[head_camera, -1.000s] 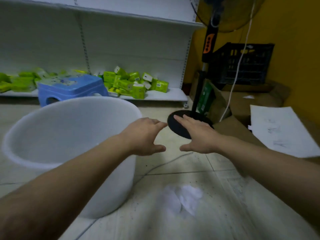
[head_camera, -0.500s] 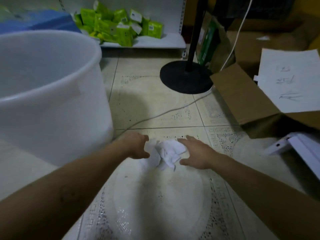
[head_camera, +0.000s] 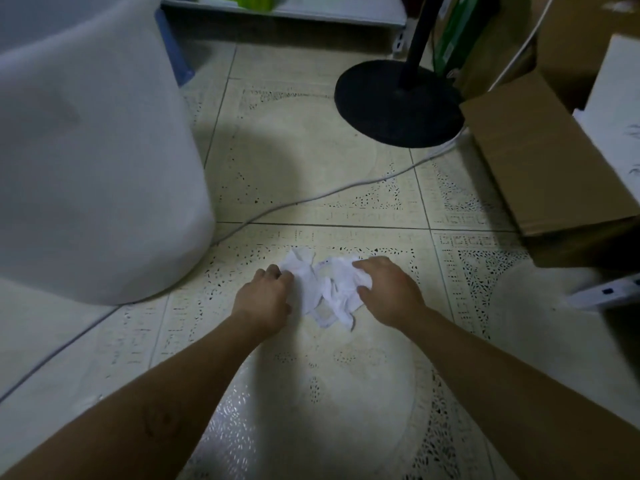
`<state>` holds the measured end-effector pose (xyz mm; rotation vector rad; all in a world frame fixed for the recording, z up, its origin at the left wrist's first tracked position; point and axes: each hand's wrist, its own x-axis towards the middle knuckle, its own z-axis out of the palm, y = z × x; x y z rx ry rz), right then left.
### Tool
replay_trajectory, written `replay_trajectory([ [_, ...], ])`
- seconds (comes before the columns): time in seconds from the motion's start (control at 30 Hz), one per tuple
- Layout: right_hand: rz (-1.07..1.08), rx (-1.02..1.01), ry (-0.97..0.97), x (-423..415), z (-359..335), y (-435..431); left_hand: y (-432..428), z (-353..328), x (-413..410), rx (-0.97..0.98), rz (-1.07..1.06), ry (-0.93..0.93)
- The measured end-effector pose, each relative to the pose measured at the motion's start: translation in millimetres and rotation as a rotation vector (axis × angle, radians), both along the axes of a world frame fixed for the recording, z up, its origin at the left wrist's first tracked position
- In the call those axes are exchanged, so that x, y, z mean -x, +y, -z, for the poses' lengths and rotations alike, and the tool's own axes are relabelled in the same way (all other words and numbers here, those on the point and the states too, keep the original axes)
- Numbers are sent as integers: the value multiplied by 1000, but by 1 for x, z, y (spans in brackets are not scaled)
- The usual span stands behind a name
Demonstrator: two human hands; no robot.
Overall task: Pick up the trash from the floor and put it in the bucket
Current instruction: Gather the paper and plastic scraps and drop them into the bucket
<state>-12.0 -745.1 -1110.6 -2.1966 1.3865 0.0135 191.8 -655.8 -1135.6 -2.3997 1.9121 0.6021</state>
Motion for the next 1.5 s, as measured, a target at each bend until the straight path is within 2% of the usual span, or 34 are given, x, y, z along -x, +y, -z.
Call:
replay_trajectory([
  [0.17, 41, -101, -1, -2, 19, -13, 8, 6, -9, 171, -132, 128],
  [0.33, 261, -85, -203, -6, 31, -10, 13, 1, -17, 303, -136, 50],
  [0.43, 296, -56, -284, -7, 30, -9, 5, -9, -20, 394, -236, 112],
  [0.53, 306, -9, -345, -4, 22, -10, -2, -24, -28, 345, -243, 187],
  [0.6, 328, 2, -368, 0, 14, -13, -7, -38, -31, 298, -242, 165],
  [0.77, 376, -46, -486, 7, -9, -15, -19, -74, -32, 303, -240, 125],
  [0.9, 389, -63, -592, 3, -37, -11, -27, -101, -33, 331, -204, 192],
  [1.07, 386, -166, -687, -7, -87, -5, -39, -142, -30, 196, -100, 130],
  [1.17, 288, -179, -661, -11, -120, -2, -47, -172, -32, 164, -52, 89],
  [1.27, 165, -80, -566, -14, -156, -4, -56, -207, -35, 225, 29, -18],
  [1.5, 36, 94, -448, -34, -246, -20, -63, -286, -60, 339, 115, -60],
])
